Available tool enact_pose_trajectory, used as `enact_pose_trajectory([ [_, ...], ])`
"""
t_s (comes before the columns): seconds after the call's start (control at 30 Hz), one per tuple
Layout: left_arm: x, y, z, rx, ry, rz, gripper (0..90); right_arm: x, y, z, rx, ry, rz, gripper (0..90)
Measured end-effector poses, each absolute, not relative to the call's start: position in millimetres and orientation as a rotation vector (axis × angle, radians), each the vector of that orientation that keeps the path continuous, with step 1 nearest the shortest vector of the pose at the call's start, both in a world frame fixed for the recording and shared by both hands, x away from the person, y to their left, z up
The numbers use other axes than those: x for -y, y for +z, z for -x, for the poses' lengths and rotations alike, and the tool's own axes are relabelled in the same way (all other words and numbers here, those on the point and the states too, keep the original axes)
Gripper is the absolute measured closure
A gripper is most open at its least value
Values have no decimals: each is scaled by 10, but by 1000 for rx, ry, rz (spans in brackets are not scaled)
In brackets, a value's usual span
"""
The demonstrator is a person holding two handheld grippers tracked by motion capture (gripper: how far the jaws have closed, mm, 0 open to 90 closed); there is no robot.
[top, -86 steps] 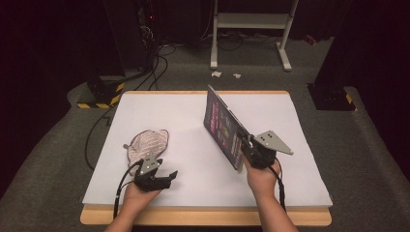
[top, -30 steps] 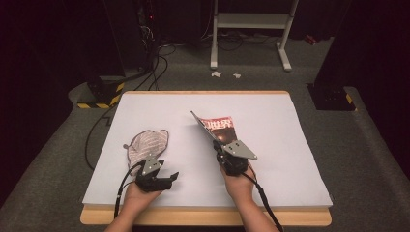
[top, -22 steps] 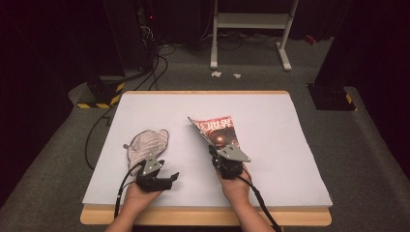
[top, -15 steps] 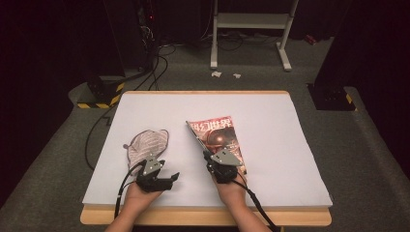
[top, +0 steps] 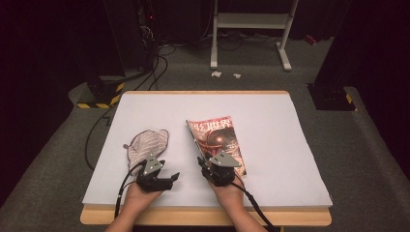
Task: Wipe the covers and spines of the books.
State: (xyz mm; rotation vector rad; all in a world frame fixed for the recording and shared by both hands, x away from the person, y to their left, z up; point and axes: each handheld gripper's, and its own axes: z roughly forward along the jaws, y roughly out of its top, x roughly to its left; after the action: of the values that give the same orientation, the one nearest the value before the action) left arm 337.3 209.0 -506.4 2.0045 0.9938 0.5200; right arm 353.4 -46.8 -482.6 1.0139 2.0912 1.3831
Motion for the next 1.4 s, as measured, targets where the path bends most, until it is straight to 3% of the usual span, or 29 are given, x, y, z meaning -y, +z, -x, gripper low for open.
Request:
enact_pose_trajectory([
  [0.13,-2086,-5059,-3372,-993,520,-2005,239,427,-4761,-3461,-2120,1478,-984,539],
  [0.33,-2074,-5052,-3363,-991,515,-2009,239,469,-4701,-3443,-2110,1487,-984,542],
  [0.83,-1639,-5045,-3246,-907,472,-2106,244,1415,-4874,-3475,-2071,1181,-1184,503],
  [1.27,-1434,-5091,-3270,-910,421,-2157,386,1539,-5069,-3567,-2224,1096,-1336,493],
  [1.4,-1431,-5089,-3259,-900,419,-2158,420,1535,-5079,-3581,-2252,1127,-1350,532],
])
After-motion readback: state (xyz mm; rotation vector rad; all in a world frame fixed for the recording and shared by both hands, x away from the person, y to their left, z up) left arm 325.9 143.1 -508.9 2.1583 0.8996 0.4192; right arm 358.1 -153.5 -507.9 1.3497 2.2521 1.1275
